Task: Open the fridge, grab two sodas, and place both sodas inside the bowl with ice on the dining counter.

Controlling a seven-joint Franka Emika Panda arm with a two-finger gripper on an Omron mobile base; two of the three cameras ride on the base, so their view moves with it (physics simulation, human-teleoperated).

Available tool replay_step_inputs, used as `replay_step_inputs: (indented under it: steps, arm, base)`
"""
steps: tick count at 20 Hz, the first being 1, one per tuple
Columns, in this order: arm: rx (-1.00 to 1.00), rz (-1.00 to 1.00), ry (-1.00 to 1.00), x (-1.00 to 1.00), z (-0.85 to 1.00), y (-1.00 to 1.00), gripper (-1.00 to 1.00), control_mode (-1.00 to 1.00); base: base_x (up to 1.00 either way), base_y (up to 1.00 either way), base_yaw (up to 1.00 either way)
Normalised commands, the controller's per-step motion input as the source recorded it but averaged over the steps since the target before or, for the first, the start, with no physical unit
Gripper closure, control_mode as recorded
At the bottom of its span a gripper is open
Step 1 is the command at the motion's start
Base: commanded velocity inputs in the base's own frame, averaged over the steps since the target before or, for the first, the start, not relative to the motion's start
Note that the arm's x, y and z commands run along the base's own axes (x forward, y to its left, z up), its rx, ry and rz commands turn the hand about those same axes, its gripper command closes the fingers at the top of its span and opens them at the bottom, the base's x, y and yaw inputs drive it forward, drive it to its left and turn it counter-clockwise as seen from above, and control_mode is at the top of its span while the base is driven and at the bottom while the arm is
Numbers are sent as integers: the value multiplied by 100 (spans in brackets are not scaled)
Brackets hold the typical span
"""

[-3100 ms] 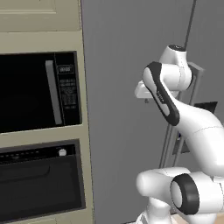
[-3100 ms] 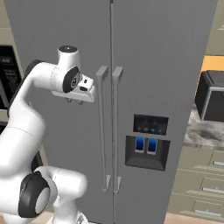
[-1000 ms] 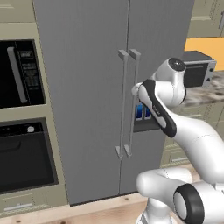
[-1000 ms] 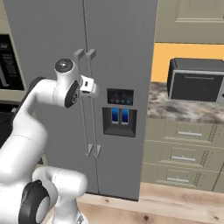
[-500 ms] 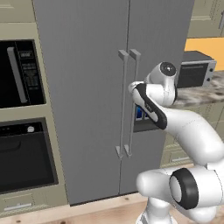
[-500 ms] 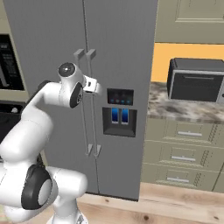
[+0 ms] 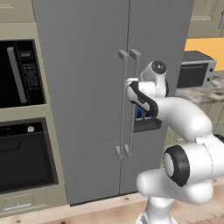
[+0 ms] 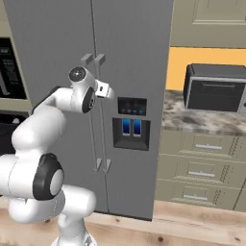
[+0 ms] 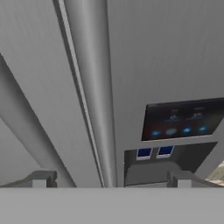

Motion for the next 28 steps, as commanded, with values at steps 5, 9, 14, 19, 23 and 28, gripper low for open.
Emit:
replay_step_inputs:
  steps: [5, 9, 14, 19, 23, 28]
  arm:
    - [0, 0, -1, 56, -11, 0, -100, -100]
    - [0, 0, 0, 61, -17, 0, -100, -100]
    - [0, 0, 0, 73, -17, 2, 100, -100]
    - [0, -2, 1, -5, -17, -5, 100, -100]
    - [6, -15, 0, -78, 3, -36, 100, -100]
    - [8, -17, 1, -93, 24, -65, 100, -100]
  base:
    - [0, 0, 0]
    - [0, 0, 0]
    - [0, 0, 0]
    - [0, 0, 0]
    - [0, 0, 0]
    - [0, 0, 0]
